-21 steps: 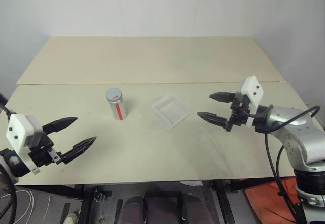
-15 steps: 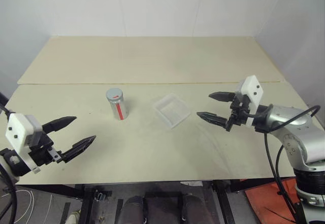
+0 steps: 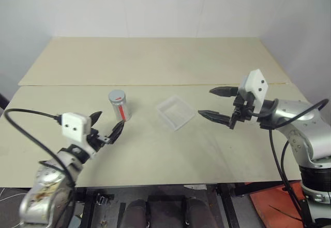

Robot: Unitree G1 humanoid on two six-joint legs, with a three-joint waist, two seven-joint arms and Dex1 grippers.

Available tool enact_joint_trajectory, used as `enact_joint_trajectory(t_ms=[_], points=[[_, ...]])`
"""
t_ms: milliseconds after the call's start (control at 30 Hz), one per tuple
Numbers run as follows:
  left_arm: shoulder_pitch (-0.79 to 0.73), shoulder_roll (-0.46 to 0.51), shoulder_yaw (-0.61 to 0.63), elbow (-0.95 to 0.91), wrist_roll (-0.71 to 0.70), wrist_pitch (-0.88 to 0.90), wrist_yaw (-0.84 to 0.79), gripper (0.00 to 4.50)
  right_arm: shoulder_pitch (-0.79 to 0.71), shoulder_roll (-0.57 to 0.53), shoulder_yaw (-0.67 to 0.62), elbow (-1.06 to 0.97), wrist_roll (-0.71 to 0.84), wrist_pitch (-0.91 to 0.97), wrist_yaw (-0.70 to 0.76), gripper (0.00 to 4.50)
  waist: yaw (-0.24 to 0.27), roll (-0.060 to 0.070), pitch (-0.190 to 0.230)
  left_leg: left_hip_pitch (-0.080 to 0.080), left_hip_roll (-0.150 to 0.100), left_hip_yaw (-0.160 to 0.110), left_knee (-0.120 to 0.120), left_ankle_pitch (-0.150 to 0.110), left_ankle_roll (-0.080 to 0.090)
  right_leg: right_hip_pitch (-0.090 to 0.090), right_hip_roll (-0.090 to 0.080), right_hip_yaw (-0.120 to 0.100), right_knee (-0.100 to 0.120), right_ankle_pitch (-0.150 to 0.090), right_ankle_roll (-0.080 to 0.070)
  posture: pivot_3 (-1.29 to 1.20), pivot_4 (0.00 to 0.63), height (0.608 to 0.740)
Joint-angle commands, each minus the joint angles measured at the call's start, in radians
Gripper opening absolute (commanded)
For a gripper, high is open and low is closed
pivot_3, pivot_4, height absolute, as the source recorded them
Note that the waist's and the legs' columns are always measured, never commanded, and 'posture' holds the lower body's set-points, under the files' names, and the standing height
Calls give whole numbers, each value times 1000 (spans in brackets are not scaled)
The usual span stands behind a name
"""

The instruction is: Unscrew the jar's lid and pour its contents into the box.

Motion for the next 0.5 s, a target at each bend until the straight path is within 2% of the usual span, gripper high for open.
enact_joint_trajectory(t_ms=[33,267,500], points=[[-41,-54,-75,60,146,-86,111,4461,-23,-18,-14,-14,-6,-29,5,4500,1,0,0,0,0,0,0,0,0,1,0,0,0,0,0,0,150,740],[-118,-160,-163,173,304,-166,233,4461,-21,-39,-23,-23,-1,-24,18,4500,4,0,0,0,0,-2,0,0,1,1,0,-1,-1,0,0,0,150,740],[-201,-228,-171,267,382,-188,326,4461,-4,-62,-44,-55,16,-7,12,4500,10,0,0,0,0,-2,0,0,1,2,-1,-2,-1,0,0,0,150,740]])
